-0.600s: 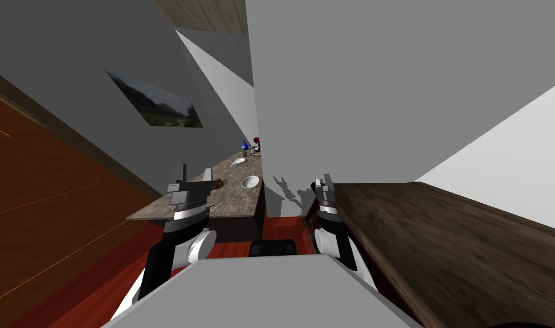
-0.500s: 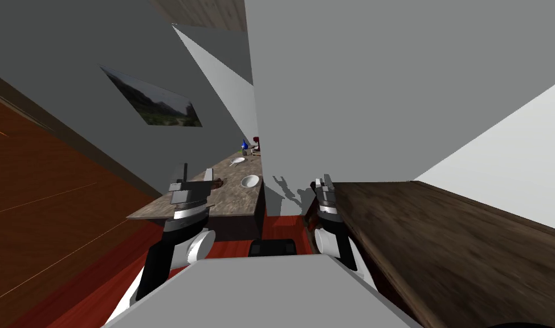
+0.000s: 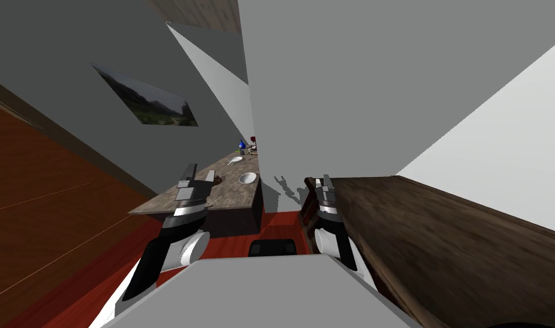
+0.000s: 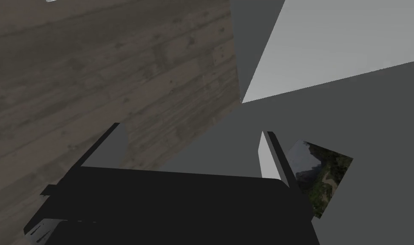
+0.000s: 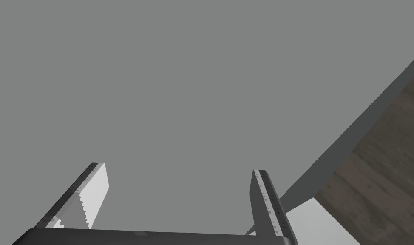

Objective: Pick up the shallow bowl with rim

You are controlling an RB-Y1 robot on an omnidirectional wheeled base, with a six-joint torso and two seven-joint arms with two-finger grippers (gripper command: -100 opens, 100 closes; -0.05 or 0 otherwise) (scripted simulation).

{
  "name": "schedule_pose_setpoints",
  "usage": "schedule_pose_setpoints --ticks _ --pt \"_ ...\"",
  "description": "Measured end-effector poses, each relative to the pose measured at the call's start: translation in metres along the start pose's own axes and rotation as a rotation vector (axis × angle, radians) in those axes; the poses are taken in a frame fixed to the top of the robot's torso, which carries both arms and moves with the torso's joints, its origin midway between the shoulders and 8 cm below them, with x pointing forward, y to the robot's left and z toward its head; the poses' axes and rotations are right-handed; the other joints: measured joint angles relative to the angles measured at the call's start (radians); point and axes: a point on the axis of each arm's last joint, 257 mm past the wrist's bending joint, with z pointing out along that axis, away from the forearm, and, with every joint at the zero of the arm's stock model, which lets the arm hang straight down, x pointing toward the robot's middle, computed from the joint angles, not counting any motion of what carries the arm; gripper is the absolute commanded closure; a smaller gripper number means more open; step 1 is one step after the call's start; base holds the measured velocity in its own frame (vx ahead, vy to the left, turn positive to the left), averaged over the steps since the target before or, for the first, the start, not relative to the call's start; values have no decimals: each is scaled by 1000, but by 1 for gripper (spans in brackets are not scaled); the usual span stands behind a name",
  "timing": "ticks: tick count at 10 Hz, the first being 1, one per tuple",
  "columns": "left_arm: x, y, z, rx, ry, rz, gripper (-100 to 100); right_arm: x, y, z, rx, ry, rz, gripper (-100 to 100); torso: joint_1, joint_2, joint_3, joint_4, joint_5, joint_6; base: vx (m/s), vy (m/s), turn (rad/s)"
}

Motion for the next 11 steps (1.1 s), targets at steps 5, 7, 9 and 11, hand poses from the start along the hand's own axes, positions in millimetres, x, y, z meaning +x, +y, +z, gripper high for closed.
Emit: schedule_pose_setpoints --ticks 5,7,9,11 --pt "-6 33 0 -120 25 51 -100 0 0 0 0 0 0 0 1 -2 -1 0 0 0 -48 -49 -57" --pt "-11 43 -1 -163 31 67 -100 0 0 0 0 0 0 0 1 -3 -2 -1 0 0 -24 -45 -65" --pt "-13 56 -2 -210 36 81 -100 0 0 0 0 0 0 0 1 -3 -2 -1 0 0 -28 -44 -51" --pt "-18 68 -3 -257 41 94 -100 0 0 0 0 0 0 0 1 -3 -2 -1 0 0 -19 -43 -41"
